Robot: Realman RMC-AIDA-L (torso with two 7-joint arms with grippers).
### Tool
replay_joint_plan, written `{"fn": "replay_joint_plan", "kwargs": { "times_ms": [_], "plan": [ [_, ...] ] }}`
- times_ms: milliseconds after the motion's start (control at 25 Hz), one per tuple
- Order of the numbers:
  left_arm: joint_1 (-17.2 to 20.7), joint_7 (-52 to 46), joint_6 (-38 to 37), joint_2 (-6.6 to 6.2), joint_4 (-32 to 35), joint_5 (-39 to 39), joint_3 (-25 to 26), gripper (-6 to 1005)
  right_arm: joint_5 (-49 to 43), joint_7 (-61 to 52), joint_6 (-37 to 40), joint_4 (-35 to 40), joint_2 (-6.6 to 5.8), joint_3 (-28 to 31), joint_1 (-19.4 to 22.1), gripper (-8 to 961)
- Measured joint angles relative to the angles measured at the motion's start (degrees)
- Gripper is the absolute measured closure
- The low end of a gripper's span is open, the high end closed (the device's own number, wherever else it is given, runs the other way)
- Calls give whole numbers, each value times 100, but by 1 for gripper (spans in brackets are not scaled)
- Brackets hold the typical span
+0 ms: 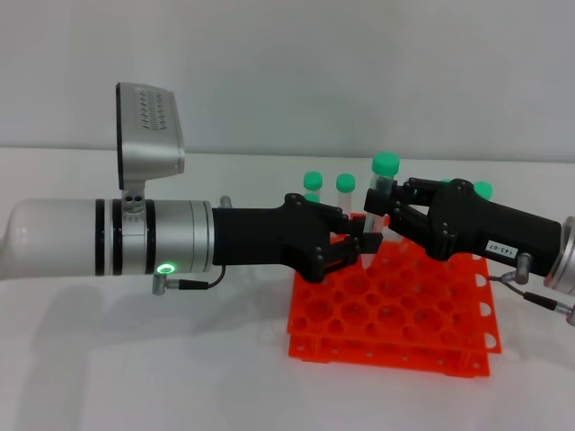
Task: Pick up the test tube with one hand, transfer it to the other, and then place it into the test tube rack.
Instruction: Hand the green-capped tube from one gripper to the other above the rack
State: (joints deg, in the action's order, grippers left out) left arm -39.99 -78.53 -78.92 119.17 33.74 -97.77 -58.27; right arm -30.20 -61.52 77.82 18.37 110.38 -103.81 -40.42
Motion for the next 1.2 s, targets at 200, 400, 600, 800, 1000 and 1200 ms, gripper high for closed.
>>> {"fn": "replay_joint_plan", "kwargs": {
  "times_ms": [200,400,600,800,1000,1200],
  "plan": [
    [0,-55,13,-9,-2,-4,-2,756,13,-18,-52,1,10,8,13,740],
    [-30,-202,49,-15,-49,-24,-1,754,18,-21,-66,-1,6,10,17,745],
    [-29,-203,85,-17,-60,-18,-1,753,22,-23,-69,0,3,10,17,747],
    [-11,-206,103,-16,-61,-16,0,751,28,-25,-70,-1,1,10,17,748],
    [7,-207,108,-8,-61,-3,5,750,33,-27,-70,1,4,10,17,748],
    [15,-162,111,-6,-61,0,5,748,38,-27,-70,4,20,10,16,747]
  ]
}}
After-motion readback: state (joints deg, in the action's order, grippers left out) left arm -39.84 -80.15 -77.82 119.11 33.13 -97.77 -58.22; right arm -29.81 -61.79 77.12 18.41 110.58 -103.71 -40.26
